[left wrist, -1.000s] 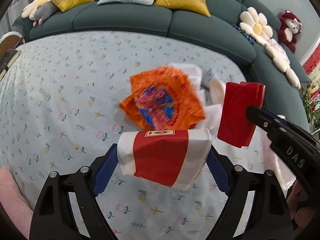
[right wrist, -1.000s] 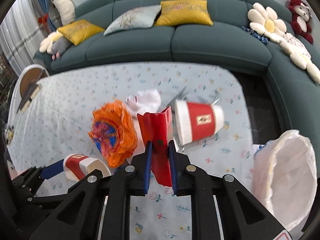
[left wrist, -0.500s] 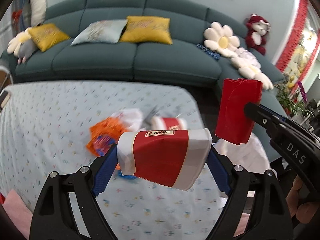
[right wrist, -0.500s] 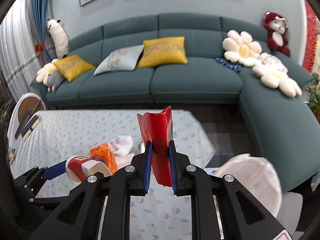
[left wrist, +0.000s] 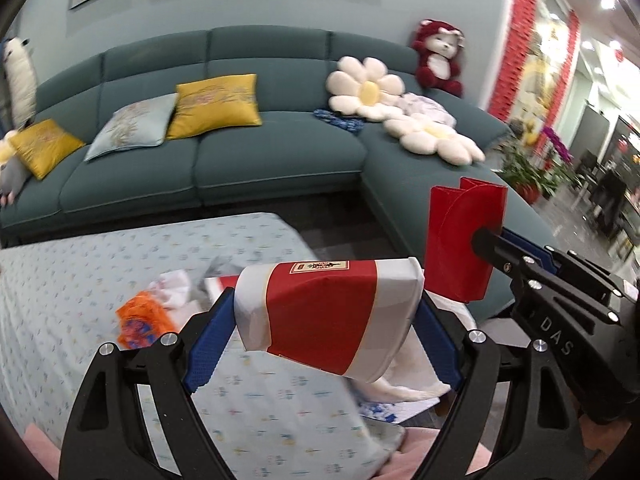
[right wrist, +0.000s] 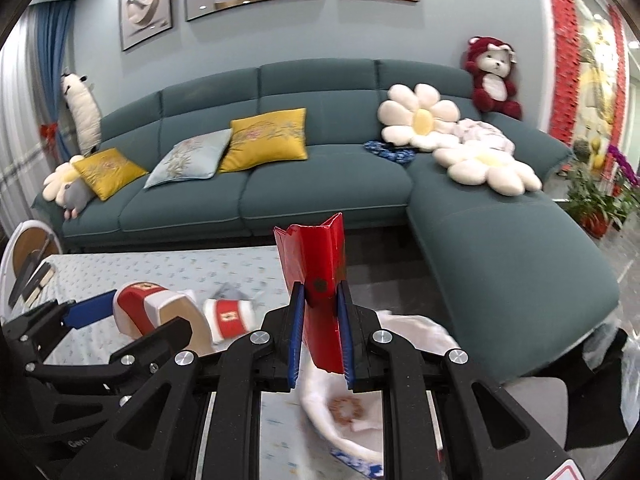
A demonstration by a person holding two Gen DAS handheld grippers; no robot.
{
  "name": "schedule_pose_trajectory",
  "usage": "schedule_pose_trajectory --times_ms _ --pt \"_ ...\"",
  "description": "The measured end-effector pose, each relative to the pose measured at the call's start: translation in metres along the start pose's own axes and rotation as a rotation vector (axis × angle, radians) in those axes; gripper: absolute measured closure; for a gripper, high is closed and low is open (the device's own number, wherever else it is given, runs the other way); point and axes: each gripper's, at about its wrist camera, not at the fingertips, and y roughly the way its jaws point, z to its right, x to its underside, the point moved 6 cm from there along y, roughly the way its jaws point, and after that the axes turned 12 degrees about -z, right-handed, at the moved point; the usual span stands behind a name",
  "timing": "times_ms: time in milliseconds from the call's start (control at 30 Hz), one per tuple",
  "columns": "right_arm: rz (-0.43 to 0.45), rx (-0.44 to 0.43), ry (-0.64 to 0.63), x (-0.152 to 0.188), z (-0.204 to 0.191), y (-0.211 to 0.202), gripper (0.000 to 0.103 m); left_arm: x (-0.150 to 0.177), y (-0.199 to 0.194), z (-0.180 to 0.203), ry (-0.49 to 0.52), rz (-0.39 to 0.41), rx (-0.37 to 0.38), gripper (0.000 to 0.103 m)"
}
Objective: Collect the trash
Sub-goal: 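Carry cup and box over the wastebasket and open both tools to drop them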
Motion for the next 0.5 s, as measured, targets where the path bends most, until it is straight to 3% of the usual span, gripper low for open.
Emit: schedule_pose_trajectory --times_ms 200,500 --pt "-0.017 0.038 0.058 0.016 0.047 0.004 0.088 -0.003 0.022 0.043 0.028 -0.047 0.083 0.022" --pt "-0.058 0.053 0.129 0.031 0.088 0.026 0.088 -0.007 0.055 0.076 0.023 -0.103 0.13 0.022"
